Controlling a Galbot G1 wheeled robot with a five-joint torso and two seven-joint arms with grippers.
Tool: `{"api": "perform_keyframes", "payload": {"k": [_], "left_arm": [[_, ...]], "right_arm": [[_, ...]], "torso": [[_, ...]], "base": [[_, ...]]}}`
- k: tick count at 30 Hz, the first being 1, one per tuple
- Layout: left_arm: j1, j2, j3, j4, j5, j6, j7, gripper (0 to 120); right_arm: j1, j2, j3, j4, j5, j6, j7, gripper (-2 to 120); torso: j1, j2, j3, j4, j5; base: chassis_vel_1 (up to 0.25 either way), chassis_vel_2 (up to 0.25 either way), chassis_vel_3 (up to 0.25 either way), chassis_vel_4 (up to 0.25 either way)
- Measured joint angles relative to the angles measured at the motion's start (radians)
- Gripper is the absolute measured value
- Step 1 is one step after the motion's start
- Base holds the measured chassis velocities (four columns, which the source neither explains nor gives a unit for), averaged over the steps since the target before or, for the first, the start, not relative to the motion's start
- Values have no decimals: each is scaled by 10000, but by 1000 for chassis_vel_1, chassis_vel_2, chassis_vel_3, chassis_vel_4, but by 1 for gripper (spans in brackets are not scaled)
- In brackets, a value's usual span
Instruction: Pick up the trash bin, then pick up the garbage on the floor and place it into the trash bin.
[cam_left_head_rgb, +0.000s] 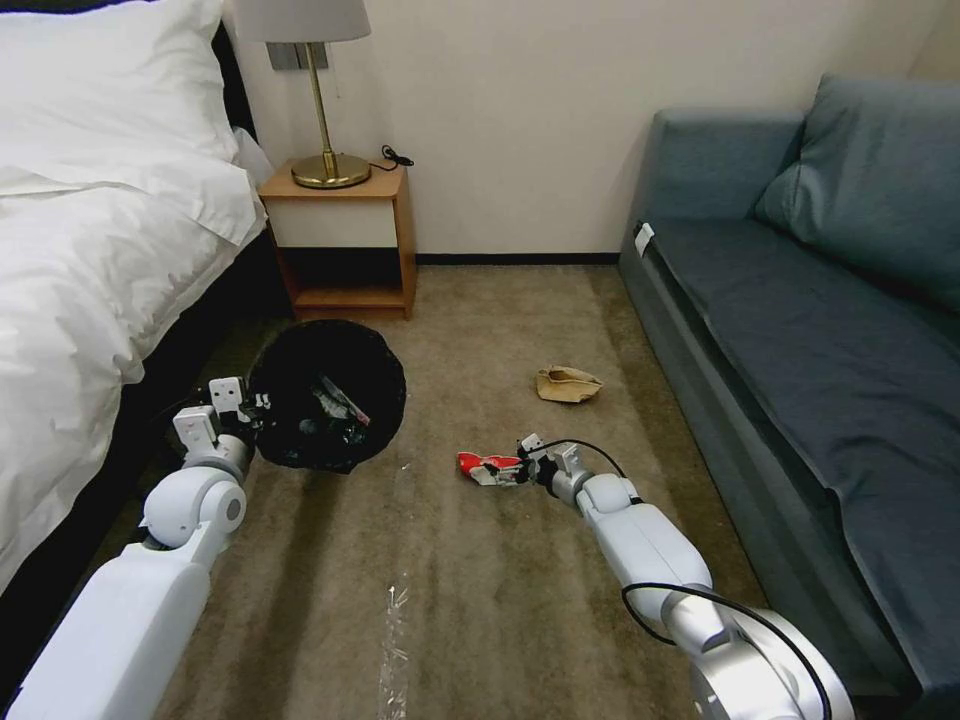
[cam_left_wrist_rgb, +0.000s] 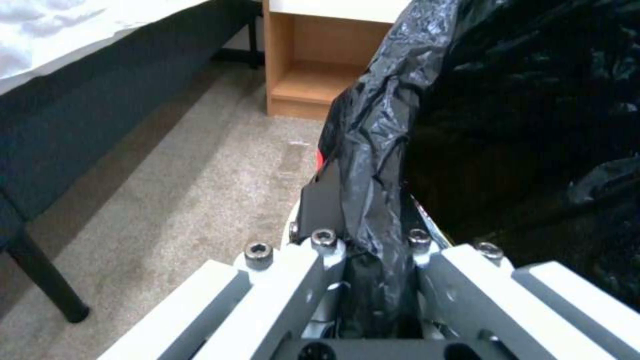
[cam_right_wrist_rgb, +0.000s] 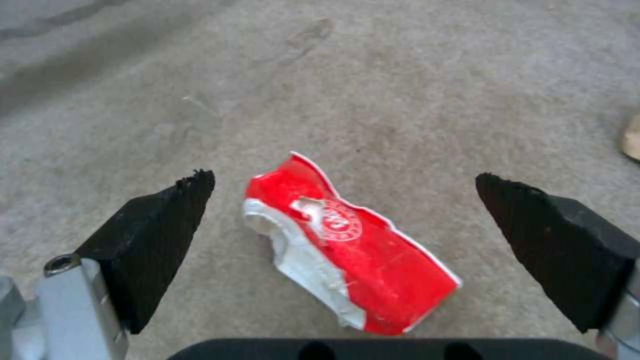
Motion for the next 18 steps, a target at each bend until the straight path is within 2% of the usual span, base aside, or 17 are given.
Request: {"api": "perform_keyframes", "payload": {"k": [18], "left_arm": [[-163,-184,220,82,161,-44,-9,2]], "right_arm": [[154,-222,303,-87,296,68,117,100]], "torso": [[0,0,0,-1,1]], "base": [[0,0,0,0]]}}
